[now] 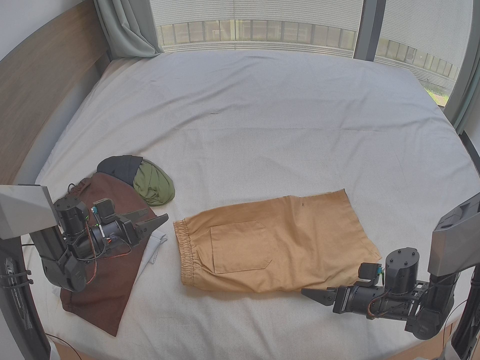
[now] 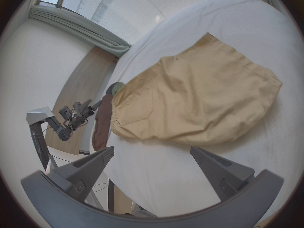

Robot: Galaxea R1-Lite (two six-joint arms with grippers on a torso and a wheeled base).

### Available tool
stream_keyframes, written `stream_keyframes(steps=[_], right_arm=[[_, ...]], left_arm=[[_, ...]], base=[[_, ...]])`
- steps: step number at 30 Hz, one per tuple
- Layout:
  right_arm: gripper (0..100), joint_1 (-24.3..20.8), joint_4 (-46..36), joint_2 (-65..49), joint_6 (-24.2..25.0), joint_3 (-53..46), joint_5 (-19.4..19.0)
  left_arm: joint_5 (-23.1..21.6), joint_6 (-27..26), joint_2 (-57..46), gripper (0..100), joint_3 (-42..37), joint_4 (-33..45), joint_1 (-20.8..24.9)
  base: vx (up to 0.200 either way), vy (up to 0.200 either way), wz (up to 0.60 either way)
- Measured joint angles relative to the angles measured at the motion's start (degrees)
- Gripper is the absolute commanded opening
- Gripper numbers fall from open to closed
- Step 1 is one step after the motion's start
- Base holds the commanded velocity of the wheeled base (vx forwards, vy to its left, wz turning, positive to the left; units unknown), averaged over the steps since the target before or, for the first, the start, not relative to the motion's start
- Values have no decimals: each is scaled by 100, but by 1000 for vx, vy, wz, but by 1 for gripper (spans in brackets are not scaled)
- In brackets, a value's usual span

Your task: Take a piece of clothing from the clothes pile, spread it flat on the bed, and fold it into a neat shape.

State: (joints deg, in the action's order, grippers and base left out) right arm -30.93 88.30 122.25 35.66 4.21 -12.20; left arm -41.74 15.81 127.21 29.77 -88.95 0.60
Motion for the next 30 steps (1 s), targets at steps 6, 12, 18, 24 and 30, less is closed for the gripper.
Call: stream_keyframes(steps=[6, 12, 18, 24, 30], right_arm=[[100, -57, -9, -540, -9, 30, -229], [100, -62, -9, -1111, -85, 117, -955], [100, 11, -9, -1503, -446, 306, -1332], [100, 233, -11, -1691, -555, 441, -1468], [100, 428, -6, -1735, -563, 797, -1456]], left_arm=[[-54, -7, -50, 100, -85, -2, 0], [-62, 4, -105, 100, -116, -2, 2], [-62, 11, -133, 100, -144, 0, 2], [-99, 24, -160, 100, -254, 5, 4], [-106, 176, -183, 100, -354, 2, 108]], base=[[0, 0, 0], [0, 0, 0], [0, 0, 0], [0, 0, 0], [0, 0, 0]])
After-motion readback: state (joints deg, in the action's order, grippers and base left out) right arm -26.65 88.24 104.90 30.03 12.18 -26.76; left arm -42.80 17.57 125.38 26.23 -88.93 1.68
